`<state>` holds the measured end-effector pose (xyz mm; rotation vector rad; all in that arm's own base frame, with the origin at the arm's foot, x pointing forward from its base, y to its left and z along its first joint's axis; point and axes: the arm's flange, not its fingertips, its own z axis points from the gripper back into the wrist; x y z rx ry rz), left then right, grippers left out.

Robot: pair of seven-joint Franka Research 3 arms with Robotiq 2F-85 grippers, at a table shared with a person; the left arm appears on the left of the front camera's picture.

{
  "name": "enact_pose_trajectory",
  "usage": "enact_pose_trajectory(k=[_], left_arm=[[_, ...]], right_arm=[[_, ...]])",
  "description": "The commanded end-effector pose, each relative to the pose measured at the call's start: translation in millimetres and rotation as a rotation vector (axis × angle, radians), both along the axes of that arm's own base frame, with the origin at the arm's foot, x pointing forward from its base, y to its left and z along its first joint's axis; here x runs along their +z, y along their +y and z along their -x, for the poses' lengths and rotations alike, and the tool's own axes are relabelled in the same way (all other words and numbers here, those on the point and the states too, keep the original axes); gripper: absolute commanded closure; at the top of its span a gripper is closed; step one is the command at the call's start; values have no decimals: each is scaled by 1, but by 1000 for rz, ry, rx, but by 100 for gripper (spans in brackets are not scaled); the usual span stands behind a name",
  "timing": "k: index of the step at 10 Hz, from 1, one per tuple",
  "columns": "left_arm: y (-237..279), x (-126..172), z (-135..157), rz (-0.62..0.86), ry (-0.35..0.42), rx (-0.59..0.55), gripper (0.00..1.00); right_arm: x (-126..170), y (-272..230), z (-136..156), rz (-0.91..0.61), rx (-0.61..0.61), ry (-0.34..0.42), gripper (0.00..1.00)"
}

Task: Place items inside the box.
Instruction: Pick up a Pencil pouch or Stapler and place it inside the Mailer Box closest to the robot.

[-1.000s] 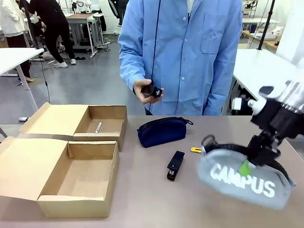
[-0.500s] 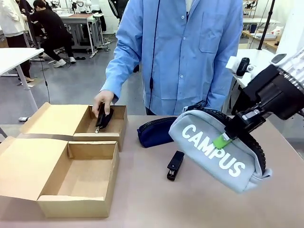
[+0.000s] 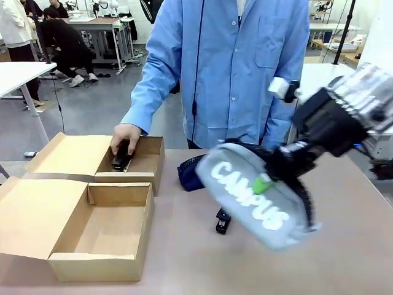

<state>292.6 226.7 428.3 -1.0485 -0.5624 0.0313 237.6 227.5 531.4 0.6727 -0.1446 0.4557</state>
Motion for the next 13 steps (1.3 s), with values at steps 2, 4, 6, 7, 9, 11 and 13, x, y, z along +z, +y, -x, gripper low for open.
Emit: enact_pose_trajectory(k=[2, 4, 6, 7, 9, 11, 13], left_arm=[[0, 1, -2, 11, -33, -1, 0], [0, 1, -2, 11, -33, -1, 0], [0, 1, -2, 11, -33, -1, 0], [0, 1, -2, 11, -33, -1, 0], [0, 1, -2, 11, -33, -1, 0], [0, 1, -2, 11, -33, -1, 0], [0, 1, -2, 11, -33, -1, 0]], right_arm=[[13, 130, -9, -141, -363, 140, 94], [-8, 200, -33, -166, -502, 242, 94], [-32, 247, -46, -196, -499, 236, 94], [-38, 256, -43, -195, -381, 270, 94], [-26, 217, -29, -188, -493, 270, 94], [-41, 236, -41, -186, -469, 279, 94], [-53, 276, -56, -161, -521, 291, 94]])
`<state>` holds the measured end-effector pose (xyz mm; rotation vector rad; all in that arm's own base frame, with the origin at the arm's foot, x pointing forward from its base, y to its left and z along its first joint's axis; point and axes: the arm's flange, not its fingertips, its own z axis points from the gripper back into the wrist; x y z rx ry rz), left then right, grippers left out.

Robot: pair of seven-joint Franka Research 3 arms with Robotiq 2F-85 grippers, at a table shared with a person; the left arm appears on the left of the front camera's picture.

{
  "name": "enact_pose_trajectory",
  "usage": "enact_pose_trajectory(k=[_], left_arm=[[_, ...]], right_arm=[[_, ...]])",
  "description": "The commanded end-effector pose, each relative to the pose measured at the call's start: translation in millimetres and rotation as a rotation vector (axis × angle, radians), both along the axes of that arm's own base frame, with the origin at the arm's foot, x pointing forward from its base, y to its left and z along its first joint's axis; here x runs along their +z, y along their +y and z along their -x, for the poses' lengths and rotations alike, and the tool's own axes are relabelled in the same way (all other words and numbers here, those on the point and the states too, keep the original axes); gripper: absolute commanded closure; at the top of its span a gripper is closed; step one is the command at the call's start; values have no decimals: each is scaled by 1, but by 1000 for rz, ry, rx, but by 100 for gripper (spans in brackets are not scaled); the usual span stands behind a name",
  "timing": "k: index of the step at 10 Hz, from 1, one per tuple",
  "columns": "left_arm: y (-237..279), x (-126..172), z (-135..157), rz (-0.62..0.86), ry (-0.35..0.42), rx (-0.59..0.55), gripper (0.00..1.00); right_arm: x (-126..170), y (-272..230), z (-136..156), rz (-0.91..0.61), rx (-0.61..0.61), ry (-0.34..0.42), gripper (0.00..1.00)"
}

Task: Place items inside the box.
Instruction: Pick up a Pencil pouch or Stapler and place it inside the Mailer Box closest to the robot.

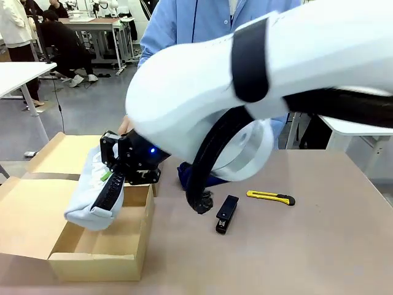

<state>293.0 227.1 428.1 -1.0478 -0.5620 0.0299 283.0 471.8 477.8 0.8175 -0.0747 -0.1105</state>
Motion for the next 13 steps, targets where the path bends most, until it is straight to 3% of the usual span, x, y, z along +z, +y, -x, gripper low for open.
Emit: enact_pose_trajectory(k=[1, 5, 6, 13], left_arm=[[0, 2, -1, 13, -33, 1, 0], [0, 2, -1, 13, -33, 1, 0], [0, 2, -1, 13, -33, 1, 0], [0, 2, -1, 13, -33, 1, 0]], right_arm=[[-6, 42, -22, 17, -14, 17, 94], [-50, 88, -38, 154, -115, 48, 94], [-59, 95, -36, 222, -164, 16, 94], [-92, 121, -36, 301, -117, 69, 94]])
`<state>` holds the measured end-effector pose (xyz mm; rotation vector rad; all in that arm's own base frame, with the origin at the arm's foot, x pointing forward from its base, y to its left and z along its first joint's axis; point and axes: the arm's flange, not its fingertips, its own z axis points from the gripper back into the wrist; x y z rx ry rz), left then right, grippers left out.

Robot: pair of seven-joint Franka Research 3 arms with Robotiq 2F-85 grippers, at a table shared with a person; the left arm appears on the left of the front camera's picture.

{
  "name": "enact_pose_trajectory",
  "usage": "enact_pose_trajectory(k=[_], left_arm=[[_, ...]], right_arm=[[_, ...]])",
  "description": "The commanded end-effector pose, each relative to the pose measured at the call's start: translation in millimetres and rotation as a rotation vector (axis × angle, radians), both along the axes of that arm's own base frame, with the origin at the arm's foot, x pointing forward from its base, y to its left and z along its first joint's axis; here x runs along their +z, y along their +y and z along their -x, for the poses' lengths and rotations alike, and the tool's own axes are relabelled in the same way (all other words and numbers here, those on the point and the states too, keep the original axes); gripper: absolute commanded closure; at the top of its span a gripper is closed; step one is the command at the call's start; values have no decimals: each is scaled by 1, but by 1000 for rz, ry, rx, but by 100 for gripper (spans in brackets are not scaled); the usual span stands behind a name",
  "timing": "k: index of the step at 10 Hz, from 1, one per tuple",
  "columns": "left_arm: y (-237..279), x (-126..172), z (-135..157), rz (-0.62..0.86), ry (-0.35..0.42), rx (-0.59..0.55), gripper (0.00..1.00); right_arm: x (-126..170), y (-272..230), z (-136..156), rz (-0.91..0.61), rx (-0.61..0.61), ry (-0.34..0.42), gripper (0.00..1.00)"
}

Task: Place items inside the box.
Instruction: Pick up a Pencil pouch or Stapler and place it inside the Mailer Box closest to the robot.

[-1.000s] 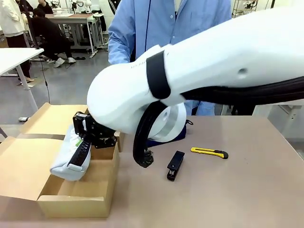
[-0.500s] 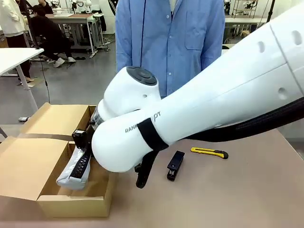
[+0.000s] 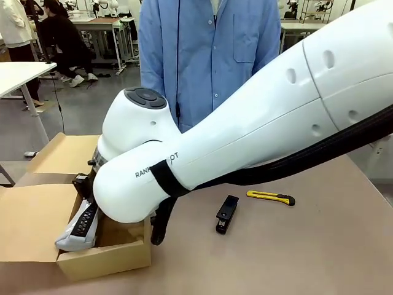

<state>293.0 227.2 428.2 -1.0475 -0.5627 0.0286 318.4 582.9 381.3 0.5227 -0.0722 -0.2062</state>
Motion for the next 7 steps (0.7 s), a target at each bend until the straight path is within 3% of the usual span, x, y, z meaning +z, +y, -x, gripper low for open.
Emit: enact_pose_trajectory(k=[1, 4, 7], left_arm=[[0, 1, -1, 13, -32, 1, 0], [0, 1, -1, 13, -32, 1, 0], [0, 1, -1, 13, -32, 1, 0]], right_arm=[[2, 9, 0, 48, -30, 11, 94], [-7, 6, -2, 84, -4, 49, 94], [-22, 6, -1, 119, -18, 32, 94]])
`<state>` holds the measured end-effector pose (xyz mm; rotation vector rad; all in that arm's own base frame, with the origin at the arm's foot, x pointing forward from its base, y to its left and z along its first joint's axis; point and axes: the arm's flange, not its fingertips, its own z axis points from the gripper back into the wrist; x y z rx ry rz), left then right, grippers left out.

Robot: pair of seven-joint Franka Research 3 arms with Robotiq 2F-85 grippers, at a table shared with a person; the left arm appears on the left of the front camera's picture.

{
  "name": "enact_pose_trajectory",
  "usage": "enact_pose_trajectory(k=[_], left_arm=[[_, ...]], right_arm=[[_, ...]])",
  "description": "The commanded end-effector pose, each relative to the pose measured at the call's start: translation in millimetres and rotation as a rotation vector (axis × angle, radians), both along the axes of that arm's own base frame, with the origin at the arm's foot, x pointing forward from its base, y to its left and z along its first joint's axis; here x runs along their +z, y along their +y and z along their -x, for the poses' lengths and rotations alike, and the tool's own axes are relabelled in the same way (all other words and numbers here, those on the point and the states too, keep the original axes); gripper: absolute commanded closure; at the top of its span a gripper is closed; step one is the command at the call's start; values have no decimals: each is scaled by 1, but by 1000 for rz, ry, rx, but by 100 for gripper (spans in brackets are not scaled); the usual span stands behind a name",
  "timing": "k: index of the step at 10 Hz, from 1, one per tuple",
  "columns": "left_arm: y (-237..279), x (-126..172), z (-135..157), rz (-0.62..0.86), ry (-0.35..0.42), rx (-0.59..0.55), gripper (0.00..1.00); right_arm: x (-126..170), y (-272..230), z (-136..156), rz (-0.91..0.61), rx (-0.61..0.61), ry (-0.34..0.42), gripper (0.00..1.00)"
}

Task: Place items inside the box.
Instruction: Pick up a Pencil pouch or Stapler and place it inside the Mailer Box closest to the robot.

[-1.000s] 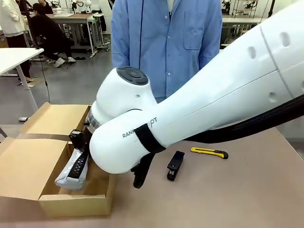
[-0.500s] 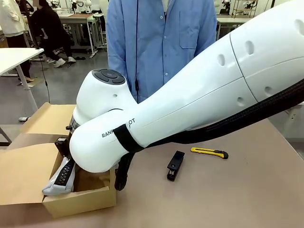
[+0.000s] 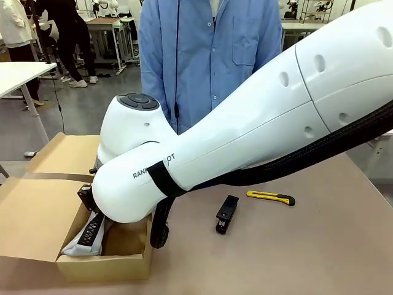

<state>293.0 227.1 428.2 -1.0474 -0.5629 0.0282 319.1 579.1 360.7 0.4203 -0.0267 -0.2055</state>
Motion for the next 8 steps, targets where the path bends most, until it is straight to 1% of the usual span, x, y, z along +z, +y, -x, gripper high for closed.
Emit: enact_pose_trajectory(k=[1, 4, 6, 7, 8], left_arm=[[0, 1, -1, 13, -31, 1, 0], [0, 1, -1, 13, -31, 1, 0], [0, 1, -1, 13, -31, 1, 0], [0, 1, -1, 13, -31, 1, 0], [0, 1, -1, 13, -31, 1, 0]], right_arm=[[-6, 11, 0, 23, -29, -17, 94], [-13, 9, -2, 36, -57, -22, 94], [-11, 7, -3, 15, -57, 0, 94], [-11, 7, -4, 10, -51, 8, 53], [-11, 7, -5, 20, -53, 10, 38]])
